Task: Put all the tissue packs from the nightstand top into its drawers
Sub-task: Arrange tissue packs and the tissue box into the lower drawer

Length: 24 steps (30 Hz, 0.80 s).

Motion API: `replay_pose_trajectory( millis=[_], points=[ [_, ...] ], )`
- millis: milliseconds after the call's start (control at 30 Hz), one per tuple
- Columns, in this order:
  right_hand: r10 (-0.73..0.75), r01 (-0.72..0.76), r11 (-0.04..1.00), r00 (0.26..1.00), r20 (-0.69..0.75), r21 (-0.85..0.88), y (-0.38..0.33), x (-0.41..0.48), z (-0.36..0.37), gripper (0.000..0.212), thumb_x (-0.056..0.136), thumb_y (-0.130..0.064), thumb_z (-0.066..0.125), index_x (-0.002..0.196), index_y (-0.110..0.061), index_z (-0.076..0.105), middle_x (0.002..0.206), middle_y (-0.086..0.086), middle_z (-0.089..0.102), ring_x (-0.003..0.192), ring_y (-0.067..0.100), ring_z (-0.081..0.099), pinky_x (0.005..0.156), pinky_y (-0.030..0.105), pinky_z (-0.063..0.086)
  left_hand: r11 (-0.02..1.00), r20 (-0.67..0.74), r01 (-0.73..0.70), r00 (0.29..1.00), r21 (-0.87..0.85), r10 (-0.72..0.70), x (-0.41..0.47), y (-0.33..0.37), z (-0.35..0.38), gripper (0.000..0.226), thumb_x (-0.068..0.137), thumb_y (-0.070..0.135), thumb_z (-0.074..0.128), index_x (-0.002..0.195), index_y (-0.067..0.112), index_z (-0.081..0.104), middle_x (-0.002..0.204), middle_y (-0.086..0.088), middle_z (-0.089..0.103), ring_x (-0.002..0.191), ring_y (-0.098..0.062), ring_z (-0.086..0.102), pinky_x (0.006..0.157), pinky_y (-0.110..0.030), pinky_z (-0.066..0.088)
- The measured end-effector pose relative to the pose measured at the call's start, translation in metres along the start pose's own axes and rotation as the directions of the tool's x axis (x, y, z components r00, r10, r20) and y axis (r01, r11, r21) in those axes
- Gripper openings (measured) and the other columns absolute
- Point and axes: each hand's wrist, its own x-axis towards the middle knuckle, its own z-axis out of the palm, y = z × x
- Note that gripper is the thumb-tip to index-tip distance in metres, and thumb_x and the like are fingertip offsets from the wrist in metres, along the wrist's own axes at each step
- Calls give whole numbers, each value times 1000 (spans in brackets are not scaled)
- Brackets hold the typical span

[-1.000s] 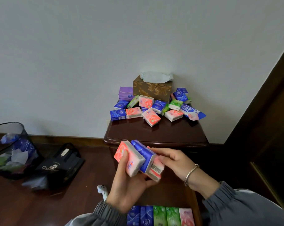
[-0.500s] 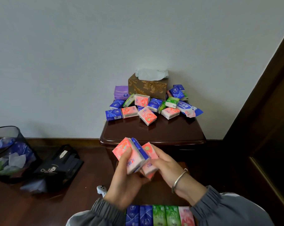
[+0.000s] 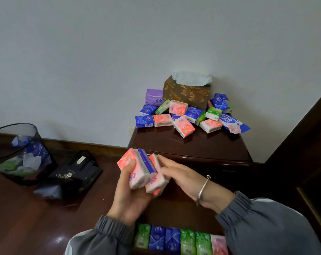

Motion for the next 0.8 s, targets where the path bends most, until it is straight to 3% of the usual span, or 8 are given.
replay_pose_trajectory(
  millis=[100, 233, 333, 400, 533, 633, 733, 800],
  points=[
    [-91, 48, 951, 987, -130, -304, -20, 37, -8, 48, 89, -31, 57, 136, -26, 47, 139, -8, 49, 124, 0, 45, 103, 18, 32, 996, 36, -73, 997, -53, 75, 3, 21, -19, 74, 67, 45, 77, 128, 7, 58, 117, -21, 64, 100, -36, 66, 79, -45, 53],
    [-338, 73, 696, 911, -237, -714, -45, 105, -17, 32, 89, -14, 56, 121, -14, 59, 128, 3, 59, 120, 17, 52, 101, 22, 35, 993, 25, -115, 993, -26, 116, 2, 39, -49, 55, 77, 52, 65, 114, 11, 67, 103, -16, 68, 93, -33, 68, 71, -41, 46],
    [-428, 36, 500, 879, -210, -865, -53, 155, -23, 37, 88, -11, 53, 125, -9, 54, 129, 9, 55, 121, 25, 49, 100, 27, 33, 991, -40, -89, 996, -96, 85, 2, 47, -71, 63, 78, 52, 65, 124, 9, 60, 109, -16, 67, 98, -34, 67, 70, -42, 53],
    [-458, 7, 387, 869, -186, -922, -54, 182, -25, 43, 87, -14, 54, 130, -10, 49, 135, 10, 50, 125, 28, 44, 103, 35, 35, 988, -46, -83, 996, -130, 77, 2, 52, -81, 67, 79, 52, 64, 130, 10, 55, 112, -16, 65, 101, -34, 66, 73, -44, 53],
    [-484, -62, 266, 854, -188, -962, -53, 218, -29, 64, 83, -30, 65, 138, -12, 38, 146, 11, 37, 135, 29, 33, 109, 38, 30, 987, -52, -95, 995, -132, 89, 6, 58, -98, 66, 79, 53, 64, 129, 10, 56, 110, -17, 66, 99, -34, 67, 72, -44, 53],
    [-369, -127, 120, 915, -163, -985, -47, 233, -29, 78, 82, -46, 62, 145, -15, 26, 153, 11, 24, 141, 30, 24, 113, 43, 25, 988, -53, -100, 994, -117, 94, 8, 60, -105, 72, 74, 52, 70, 130, 8, 57, 115, -19, 65, 105, -37, 64, 81, -47, 52],
    [-222, -147, 21, 964, -148, -989, -31, 234, -25, 70, 90, -50, 48, 147, -17, 23, 153, 8, 27, 137, 31, 30, 112, 48, 24, 988, -54, -97, 994, -120, 91, 10, 59, -106, 80, 70, 49, 75, 135, 9, 53, 118, -20, 62, 106, -38, 63, 74, -46, 54],
    [-275, -117, -48, 956, -100, -992, -25, 228, -27, 63, 92, -44, 47, 145, -18, 26, 149, 7, 33, 130, 32, 35, 108, 47, 26, 988, -54, -87, 995, -131, 80, 10, 56, -109, 81, 68, 48, 76, 135, 8, 53, 120, -20, 61, 106, -38, 64, 73, -47, 54]
  ],
)
